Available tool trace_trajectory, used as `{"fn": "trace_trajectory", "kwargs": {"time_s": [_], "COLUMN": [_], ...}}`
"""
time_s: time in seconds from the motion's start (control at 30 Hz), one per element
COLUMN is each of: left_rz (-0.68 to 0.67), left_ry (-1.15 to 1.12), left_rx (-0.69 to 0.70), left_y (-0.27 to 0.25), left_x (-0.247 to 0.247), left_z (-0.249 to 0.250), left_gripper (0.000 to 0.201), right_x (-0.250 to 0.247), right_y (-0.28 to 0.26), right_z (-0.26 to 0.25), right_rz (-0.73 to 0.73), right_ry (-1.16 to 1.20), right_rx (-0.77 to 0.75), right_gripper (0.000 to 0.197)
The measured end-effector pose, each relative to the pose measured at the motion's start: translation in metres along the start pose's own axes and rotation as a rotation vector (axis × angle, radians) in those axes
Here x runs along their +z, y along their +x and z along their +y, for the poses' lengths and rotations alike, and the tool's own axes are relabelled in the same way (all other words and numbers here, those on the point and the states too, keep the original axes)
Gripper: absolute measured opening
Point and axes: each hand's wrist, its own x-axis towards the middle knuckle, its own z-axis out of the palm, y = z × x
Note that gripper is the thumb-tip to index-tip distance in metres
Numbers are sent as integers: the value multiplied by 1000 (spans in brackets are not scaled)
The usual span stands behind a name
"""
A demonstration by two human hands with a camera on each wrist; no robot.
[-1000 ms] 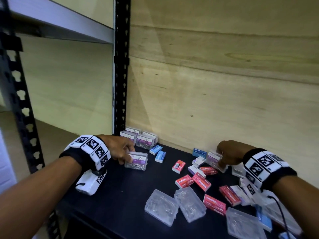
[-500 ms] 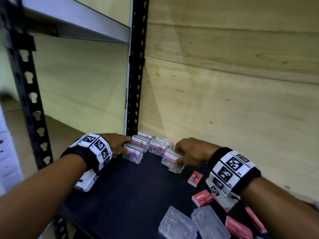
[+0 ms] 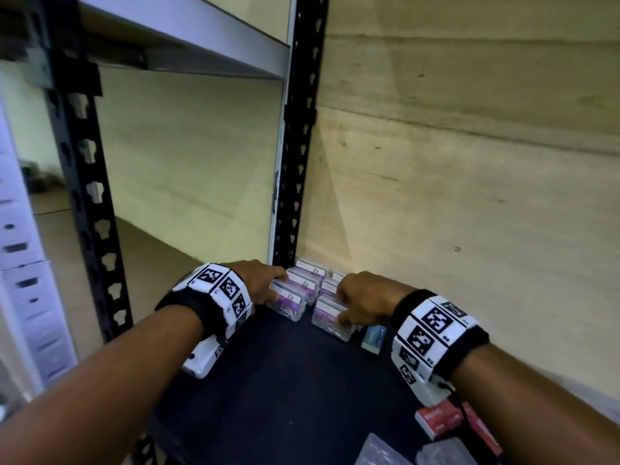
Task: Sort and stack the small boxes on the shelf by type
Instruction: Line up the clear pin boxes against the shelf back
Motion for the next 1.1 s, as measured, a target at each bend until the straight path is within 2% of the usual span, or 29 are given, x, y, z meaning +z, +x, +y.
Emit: {"fn": "trace_trajectory", "kwargs": {"time_s": [0.23, 0.37, 0.47, 0.57, 0.67, 0.73, 0.8, 0.93, 1.0, 1.1], "left_rz": [7, 14, 48, 71, 75, 1, -108, -250, -280, -335], "left_ry": [-6, -49, -72, -64, -33, -53, -121, -131, -100, -34], "left_rx": [-2, -23, -64, -101, -52, 28, 128, 275, 310, 335], "left_y": [-2, -2, -14, -32, -51, -61, -69, -87, -94, -101], "left_x": [-2, 5, 6, -3, -16, -18, -14, -5, -1, 4], "left_z": [3, -1, 2, 10, 30, 52, 78, 124, 141, 155], "left_gripper": [46, 59, 67, 58, 43, 32, 30, 40, 43, 47], "right_x": [1, 0, -8, -16, -15, -8, 0, 15, 22, 31], "right_y": [0, -3, -26, -53, -80, -97, -113, -143, -157, -174], "right_z": [6, 11, 29, 50, 75, 93, 112, 140, 153, 172], "right_rz": [29, 51, 68, 20, -26, -48, -74, -101, -97, -77], "right_ry": [46, 114, 153, 113, 83, 90, 120, 123, 95, 76], "right_rx": [11, 12, 41, 80, 164, 232, 301, 422, 469, 528], "right_gripper": [42, 49, 52, 53, 54, 52, 50, 52, 58, 55]}}
